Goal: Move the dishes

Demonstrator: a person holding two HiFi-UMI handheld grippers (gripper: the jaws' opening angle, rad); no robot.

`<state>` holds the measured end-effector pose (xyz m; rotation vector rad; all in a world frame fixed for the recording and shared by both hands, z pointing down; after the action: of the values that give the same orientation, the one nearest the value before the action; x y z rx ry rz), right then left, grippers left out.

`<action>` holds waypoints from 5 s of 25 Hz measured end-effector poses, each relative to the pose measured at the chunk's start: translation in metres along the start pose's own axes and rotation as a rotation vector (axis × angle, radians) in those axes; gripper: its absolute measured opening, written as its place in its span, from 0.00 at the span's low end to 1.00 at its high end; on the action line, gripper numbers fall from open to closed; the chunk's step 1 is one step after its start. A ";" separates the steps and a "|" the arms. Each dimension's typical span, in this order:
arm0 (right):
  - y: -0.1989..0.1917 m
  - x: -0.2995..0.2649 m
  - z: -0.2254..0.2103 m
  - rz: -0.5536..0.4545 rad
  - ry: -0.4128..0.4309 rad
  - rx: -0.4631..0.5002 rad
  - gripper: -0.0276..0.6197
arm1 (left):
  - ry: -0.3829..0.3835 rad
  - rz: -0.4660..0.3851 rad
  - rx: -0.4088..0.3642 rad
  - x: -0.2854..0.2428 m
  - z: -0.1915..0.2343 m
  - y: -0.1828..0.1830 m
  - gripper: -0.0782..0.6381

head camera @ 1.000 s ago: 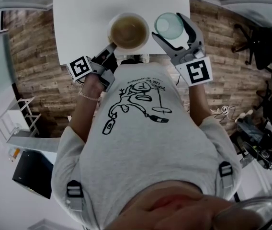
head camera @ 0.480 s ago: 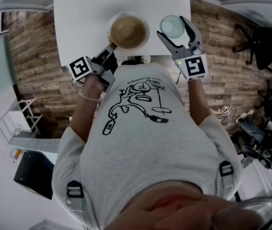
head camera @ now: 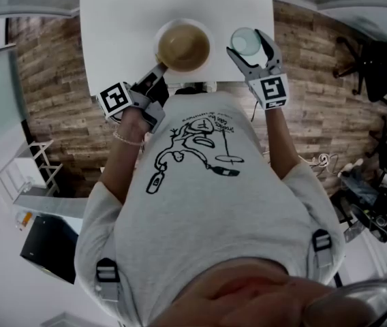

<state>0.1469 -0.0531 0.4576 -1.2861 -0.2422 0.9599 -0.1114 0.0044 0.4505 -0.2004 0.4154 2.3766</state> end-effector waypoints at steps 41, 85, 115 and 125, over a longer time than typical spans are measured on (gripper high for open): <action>-0.138 -0.041 0.020 0.096 -0.023 -0.120 0.65 | 0.016 -0.005 0.000 -0.001 -0.001 0.000 0.13; -0.158 -0.036 0.044 0.199 0.011 -0.060 0.65 | 0.015 0.001 0.003 -0.002 0.000 0.000 0.13; 0.069 0.012 -0.006 -0.212 0.172 -0.169 0.50 | -0.020 0.027 -0.005 -0.003 0.005 0.001 0.13; 0.102 0.005 -0.002 -0.093 0.274 -0.144 0.31 | -0.015 0.038 -0.017 -0.004 0.006 0.001 0.12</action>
<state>0.1036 -0.0534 0.3652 -1.5083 -0.1581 0.6878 -0.1098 0.0034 0.4572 -0.1840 0.3947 2.4178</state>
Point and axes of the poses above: the fingertips, and each gripper's own axes: x backward along the fingers, z to its left, y out of its top, the point moved 5 cm from there along x, backward along the fingers, and after that the axes turned 15 degrees about x, right-handed, at the moved point
